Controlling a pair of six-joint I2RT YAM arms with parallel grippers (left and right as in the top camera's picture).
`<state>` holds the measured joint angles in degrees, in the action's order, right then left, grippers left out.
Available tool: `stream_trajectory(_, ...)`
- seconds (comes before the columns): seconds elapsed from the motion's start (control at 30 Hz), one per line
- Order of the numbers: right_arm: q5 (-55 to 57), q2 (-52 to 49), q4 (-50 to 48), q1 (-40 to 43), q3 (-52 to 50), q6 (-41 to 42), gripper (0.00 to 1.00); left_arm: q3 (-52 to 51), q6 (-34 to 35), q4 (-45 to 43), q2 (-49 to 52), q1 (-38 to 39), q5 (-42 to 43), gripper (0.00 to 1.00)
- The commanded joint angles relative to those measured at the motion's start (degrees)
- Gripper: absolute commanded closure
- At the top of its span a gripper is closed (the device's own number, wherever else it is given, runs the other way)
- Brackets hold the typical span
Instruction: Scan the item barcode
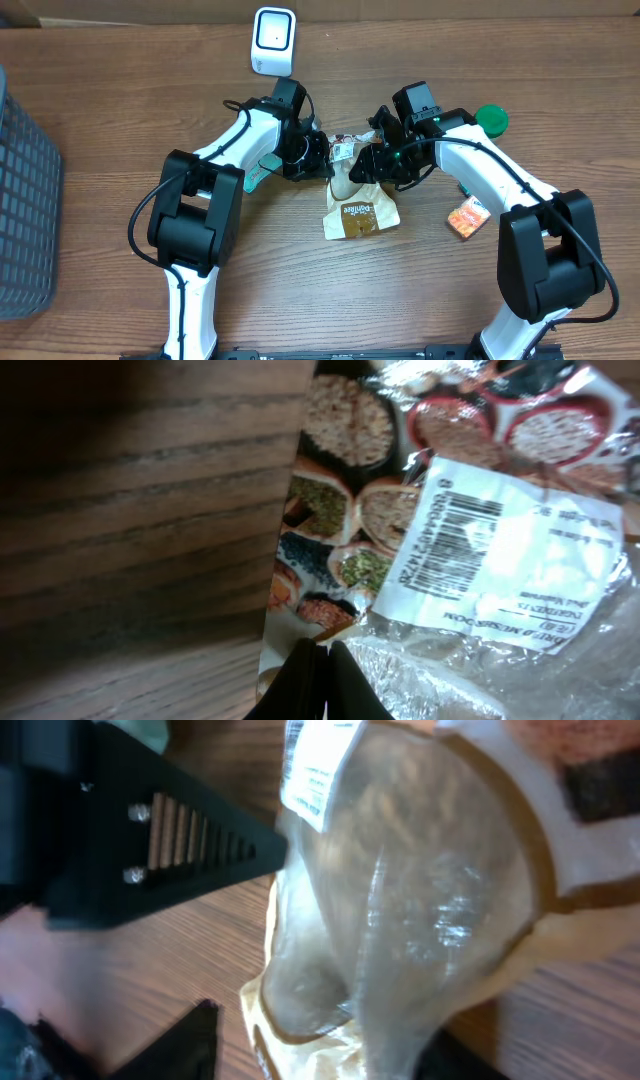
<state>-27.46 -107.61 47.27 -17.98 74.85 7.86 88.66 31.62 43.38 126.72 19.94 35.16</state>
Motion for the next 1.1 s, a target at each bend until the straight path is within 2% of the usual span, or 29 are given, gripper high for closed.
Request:
stream_trajectory(0.0, -5.07, 1.11, 0.63, 1.46, 1.55, 0.0, 0.38, -0.94, 4.37, -1.07, 0.5, 0.92, -0.61, 0.96)
stream_trajectory(0.2, -8.02, 1.11, 6.12, 6.84, 2.91, -0.87, 0.37, -0.94, 4.33, -4.33, 0.5, 2.95, -1.25, 0.96)
stream_trajectory(0.43, -14.73, 1.11, 9.94, 14.51, 2.91, -9.51, 0.38, -0.94, 3.96, -6.16, 0.5, 4.5, -2.93, 0.96)
stream_trajectory(0.6, -13.38, 1.09, 10.71, 18.58, 1.68, -8.22, 0.37, -0.94, 1.68, -6.56, 0.5, 4.55, -2.47, 0.96)
stream_trajectory(0.83, -13.18, 1.09, 7.63, 17.97, -3.72, -7.17, 0.37, -0.94, 1.6, -6.82, 0.5, 4.85, -2.49, 0.96)
stream_trajectory(1.07, -16.02, 1.09, -0.9, 14.36, -10.25, -3.1, 0.36, -0.94, 1.6, -6.82, 0.5, 4.85, -2.47, 0.96)
